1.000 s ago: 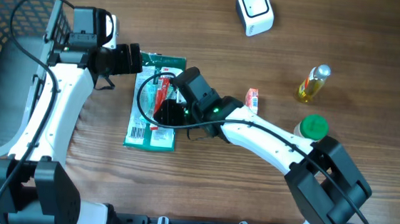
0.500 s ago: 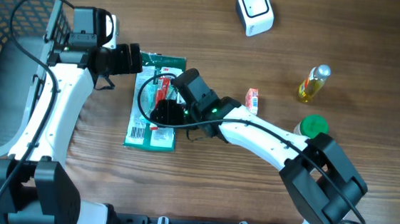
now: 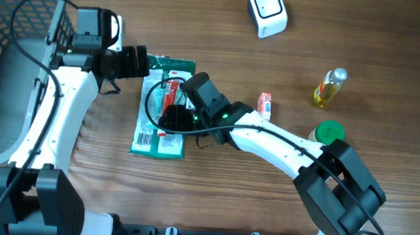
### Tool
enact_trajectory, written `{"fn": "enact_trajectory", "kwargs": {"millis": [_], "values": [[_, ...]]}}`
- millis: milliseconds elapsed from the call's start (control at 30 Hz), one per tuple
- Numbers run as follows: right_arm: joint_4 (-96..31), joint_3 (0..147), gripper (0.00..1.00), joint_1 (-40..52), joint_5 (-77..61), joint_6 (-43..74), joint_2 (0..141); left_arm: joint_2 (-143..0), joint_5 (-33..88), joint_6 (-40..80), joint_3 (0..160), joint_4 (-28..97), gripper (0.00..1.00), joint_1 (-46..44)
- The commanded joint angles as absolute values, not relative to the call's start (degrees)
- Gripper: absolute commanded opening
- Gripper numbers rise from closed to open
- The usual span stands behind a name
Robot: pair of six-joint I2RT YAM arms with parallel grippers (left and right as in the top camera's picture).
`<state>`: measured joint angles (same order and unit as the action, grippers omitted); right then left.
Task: Scan the item barcode
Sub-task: 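Reach the right gripper left and grasp the red tube on the glove pack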
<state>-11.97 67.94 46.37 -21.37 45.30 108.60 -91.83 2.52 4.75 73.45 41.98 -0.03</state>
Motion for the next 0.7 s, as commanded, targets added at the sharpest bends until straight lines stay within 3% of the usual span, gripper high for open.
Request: {"fn": "enact_trajectory", "kwargs": {"millis": [0,133,333,667], "values": [[-11.62,67.85,0.60,46.85,-19.35,45.17,109.75,-91.61,2.98,3.81,73.84,41.80,1.00,0.16],[-10.74,67.85,0.59,47.62,-19.11,46.92,110.96,-91.61,2.98,3.81,73.84,41.82,1.00,0.16],[-9.43,67.85,0.49,48.60,-18.72,47.13,111.24,-91.61,2.98,3.81,73.84,41.80,1.00,0.16],[-9.41,67.83,0.45,49.25,-17.76,49.67,111.26,-91.61,2.98,3.81,73.84,41.80,1.00,0.16]]}}
